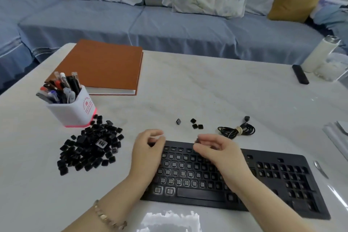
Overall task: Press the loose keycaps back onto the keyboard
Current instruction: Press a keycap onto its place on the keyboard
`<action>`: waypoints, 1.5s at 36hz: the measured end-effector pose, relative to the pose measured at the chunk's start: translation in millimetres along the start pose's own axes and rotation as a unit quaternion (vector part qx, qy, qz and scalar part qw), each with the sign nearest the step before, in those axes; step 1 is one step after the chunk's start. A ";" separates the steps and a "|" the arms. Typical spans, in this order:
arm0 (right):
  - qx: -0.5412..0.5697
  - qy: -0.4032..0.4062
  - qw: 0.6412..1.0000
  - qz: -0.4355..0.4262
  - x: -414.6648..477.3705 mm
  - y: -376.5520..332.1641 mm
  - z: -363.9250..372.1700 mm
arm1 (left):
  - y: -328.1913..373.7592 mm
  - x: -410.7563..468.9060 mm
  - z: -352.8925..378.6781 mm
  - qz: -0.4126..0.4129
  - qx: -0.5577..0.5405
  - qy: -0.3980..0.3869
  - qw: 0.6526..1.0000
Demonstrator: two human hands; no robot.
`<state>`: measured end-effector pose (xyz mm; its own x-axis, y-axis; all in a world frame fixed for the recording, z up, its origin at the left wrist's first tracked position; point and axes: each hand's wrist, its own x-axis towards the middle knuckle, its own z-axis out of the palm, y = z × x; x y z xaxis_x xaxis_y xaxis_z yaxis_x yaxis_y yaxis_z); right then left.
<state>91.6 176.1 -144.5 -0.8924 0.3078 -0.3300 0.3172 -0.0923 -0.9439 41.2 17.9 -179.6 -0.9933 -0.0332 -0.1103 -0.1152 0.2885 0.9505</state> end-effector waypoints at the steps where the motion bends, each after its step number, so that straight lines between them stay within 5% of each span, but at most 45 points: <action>1: -0.055 0.014 0.998 -0.041 -3.0 -1.8 0.5 | 10.2 -2.7 0.3 -0.020 -0.039 -0.044 0.998; 5: -0.155 0.034 0.975 -0.155 -9.5 -7.8 2.2 | 38.8 -13.1 0.3 -0.073 -0.106 -0.189 0.974; 11: -0.257 0.024 0.928 -0.268 -10.7 -10.9 3.9 | 43.3 -14.7 -2.9 -0.085 -0.145 -0.214 0.962; 27: -0.351 -0.104 0.895 -0.255 3.6 2.4 -16.2 | 28.4 -1.7 4.8 -0.029 -0.024 -0.278 0.960; 30: -0.336 -0.054 0.911 -0.235 5.9 9.4 -17.0 | 21.7 2.8 1.0 -0.008 -0.040 -0.229 0.972; 36: -0.304 0.020 0.943 -0.131 8.2 35.4 -31.7 | -27.9 5.4 -20.1 -0.004 0.029 0.033 0.999; 39: -0.318 0.017 0.943 -0.100 6.8 52.1 -30.7 | -56.0 -6.8 -18.7 -0.030 0.058 0.015 0.998; 45: -0.338 0.001 0.934 -0.118 6.0 68.2 -15.1 | -79.9 -16.4 -13.7 0.079 0.208 -0.057 0.973; 54: -0.377 -0.002 0.916 -0.139 5.1 78.3 -4.0 | -76.6 -14.6 -13.1 0.156 0.219 -0.033 0.963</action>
<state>113.2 174.2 -220.0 -0.9729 0.2168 -0.0800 0.2079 0.6699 -0.7128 64.5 -16.2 -247.0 -0.9758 0.1767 0.1287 0.2139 0.6503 0.7290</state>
